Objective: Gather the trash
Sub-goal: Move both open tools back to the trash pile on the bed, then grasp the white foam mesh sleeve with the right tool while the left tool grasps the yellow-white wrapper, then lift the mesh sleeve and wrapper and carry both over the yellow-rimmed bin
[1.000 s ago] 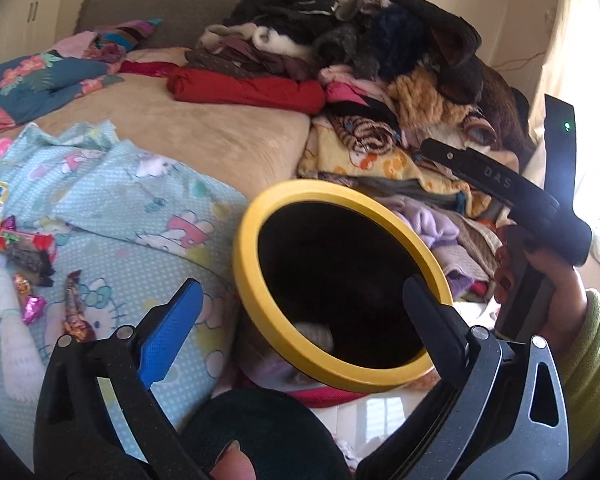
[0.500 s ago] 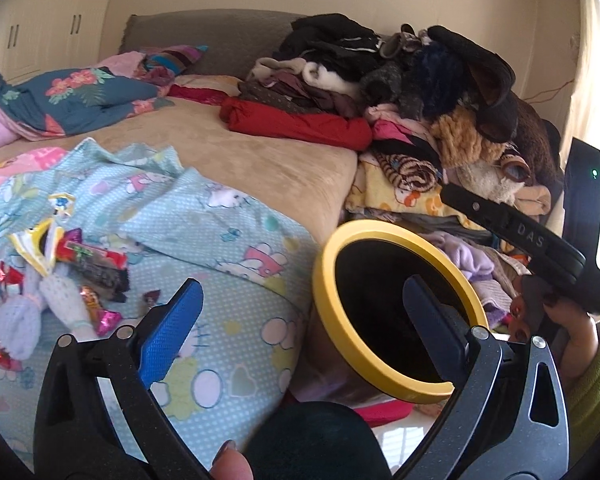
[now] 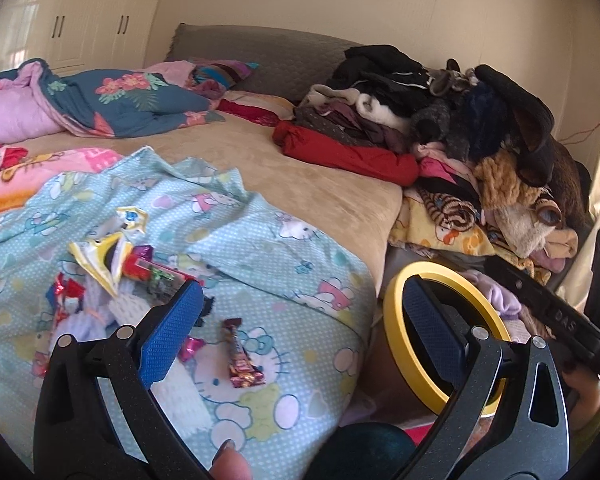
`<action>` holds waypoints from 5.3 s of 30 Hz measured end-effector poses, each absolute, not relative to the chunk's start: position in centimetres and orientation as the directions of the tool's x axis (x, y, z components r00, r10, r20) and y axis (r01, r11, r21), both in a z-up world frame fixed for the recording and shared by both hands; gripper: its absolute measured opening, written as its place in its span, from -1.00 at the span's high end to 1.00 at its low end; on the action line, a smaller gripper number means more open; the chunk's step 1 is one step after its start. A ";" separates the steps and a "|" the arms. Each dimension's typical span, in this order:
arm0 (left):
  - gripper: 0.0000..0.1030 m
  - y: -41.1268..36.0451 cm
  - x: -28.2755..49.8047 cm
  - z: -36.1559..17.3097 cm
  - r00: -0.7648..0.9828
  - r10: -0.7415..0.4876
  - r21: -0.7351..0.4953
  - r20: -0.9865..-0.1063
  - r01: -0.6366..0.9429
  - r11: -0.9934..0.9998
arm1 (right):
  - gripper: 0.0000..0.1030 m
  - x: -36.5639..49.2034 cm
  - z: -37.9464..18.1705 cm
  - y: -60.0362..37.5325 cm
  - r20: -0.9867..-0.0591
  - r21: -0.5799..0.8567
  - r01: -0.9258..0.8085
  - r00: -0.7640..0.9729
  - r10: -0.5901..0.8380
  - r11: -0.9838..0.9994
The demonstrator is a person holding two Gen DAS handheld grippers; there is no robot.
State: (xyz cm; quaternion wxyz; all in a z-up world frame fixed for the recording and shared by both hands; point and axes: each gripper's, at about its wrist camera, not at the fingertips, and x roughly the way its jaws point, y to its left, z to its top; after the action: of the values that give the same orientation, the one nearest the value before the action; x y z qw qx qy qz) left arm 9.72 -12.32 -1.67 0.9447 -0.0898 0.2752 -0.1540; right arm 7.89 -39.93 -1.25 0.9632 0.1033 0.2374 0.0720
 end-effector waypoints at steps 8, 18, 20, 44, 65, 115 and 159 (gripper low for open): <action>-0.78 -8.8 10.7 -0.9 0.831 -0.297 -0.282 -0.469 0.178 0.943 | -0.60 7.4 -1.5 -35.2 -0.452 0.205 -0.174 0.856 0.251 0.963; -0.78 -5.0 11.9 -0.8 0.850 -0.249 -0.295 -0.465 0.116 0.948 | -0.68 6.8 -1.9 -29.6 -0.474 0.179 -0.271 0.819 0.324 0.946; -0.78 -4.1 12.2 -0.9 0.851 -0.239 -0.300 -0.468 0.102 0.948 | -0.68 6.8 -2.1 -28.6 -0.485 0.174 -0.292 0.806 0.340 0.940; -0.66 4.5 16.7 -4.4 0.797 -0.152 -0.315 -0.585 -0.050 0.948 | -0.68 8.5 -5.8 -18.4 -0.632 0.158 -0.430 0.647 0.426 0.889; 0.00 6.0 22.0 -8.8 0.654 -0.277 -0.395 -0.704 -0.037 0.918 | -0.49 12.1 -10.1 -15.6 -0.755 0.227 -0.404 0.502 0.423 0.886; 0.74 0.1 15.4 1.5 0.789 -0.356 -0.420 -0.500 0.138 0.897 | 0.67 7.6 -2.5 -24.5 -0.537 0.222 -0.462 0.677 0.503 0.859; 0.74 -11.0 11.8 3.0 0.728 -0.490 -0.371 -0.480 0.338 0.865 | 0.67 6.5 1.3 -36.2 -0.471 0.276 -0.240 0.810 0.349 0.931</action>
State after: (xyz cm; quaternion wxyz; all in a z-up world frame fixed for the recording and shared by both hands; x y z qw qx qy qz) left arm 11.77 -11.05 3.04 0.9203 -0.1302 0.2924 -0.2248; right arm 6.47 -36.21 1.29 0.9459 0.1020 0.2659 0.1556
